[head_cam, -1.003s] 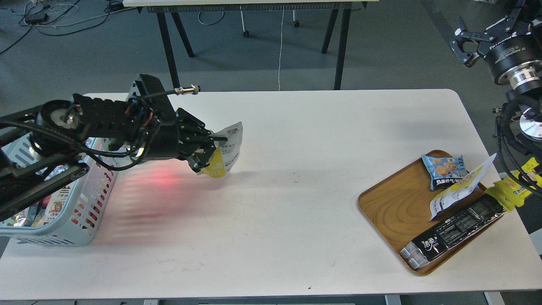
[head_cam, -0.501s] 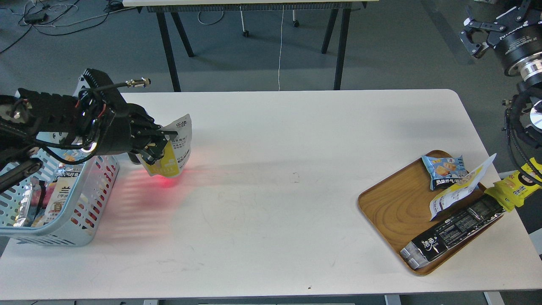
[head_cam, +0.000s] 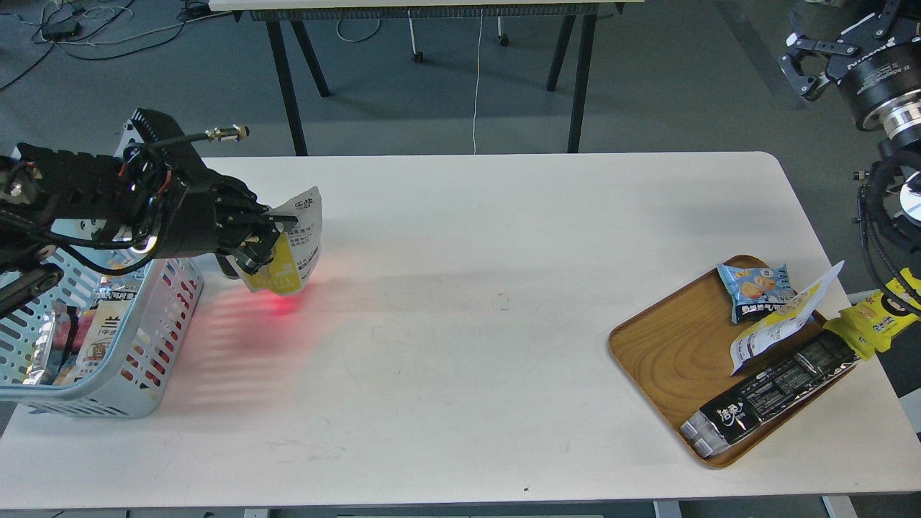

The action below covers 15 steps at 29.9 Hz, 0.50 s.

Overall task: Scan snack and place in basket
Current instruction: 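Hold the yellow bag over the red-lit scanner with the left gripper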

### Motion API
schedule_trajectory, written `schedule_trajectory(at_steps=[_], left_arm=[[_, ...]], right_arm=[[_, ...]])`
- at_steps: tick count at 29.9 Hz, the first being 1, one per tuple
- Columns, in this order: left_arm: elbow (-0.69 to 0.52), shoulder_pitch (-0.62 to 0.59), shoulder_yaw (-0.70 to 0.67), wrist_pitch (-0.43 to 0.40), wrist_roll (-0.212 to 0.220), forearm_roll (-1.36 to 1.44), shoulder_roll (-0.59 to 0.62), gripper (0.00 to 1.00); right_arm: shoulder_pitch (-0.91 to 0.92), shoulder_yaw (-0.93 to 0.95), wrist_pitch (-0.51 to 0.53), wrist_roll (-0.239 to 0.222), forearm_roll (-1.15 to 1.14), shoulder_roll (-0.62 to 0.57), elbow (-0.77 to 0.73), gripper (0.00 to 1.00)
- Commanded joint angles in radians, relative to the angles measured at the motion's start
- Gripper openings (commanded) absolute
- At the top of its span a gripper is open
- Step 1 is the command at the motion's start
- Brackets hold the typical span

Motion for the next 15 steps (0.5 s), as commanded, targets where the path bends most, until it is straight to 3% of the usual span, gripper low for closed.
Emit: schedule_trajectory(at_steps=[1,15], left_arm=[[0.000,-0.004,-0.005,0.000,-0.010,0.000,0.002,0.00],[0.001,-0.010,-0.043,0.000,-0.044,0.000,-0.003,0.00]], right_arm=[[0.000,0.000,0.000,0.003,0.000,0.002,0.000,0.99],[-0.001,-0.001,0.000,0.005,-0.075,0.005,0.005,0.99]])
